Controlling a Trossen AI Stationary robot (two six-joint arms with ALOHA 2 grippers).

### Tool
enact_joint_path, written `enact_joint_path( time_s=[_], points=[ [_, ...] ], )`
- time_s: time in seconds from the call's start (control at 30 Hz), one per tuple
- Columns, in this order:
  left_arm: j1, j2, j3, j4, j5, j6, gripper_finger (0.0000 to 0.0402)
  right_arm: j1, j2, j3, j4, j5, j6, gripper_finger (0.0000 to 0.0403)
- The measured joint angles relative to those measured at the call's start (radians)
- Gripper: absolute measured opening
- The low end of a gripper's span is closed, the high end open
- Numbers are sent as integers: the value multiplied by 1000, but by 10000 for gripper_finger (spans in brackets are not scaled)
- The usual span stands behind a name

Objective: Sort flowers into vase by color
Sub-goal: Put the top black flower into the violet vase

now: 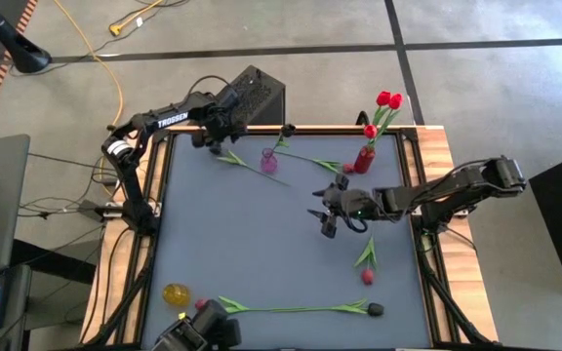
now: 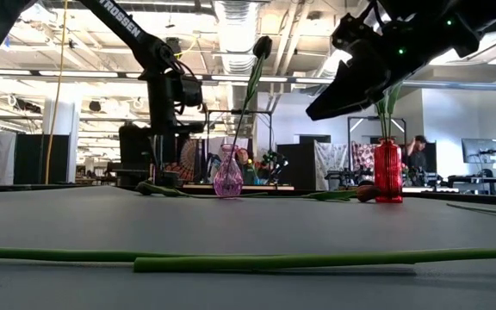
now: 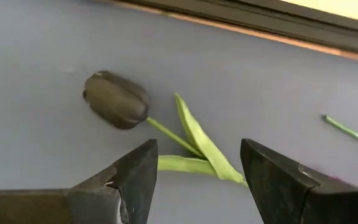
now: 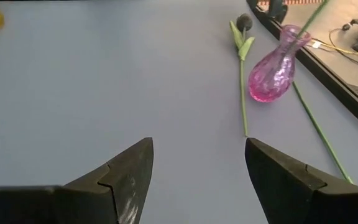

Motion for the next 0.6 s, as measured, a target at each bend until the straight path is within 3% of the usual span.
enact_joint_path(
  time_s=[0.6],
  points=[
    [-110, 17, -1, -31, -77, -413, 217, 3, 0, 0, 1, -2, -82, 282]
  ],
)
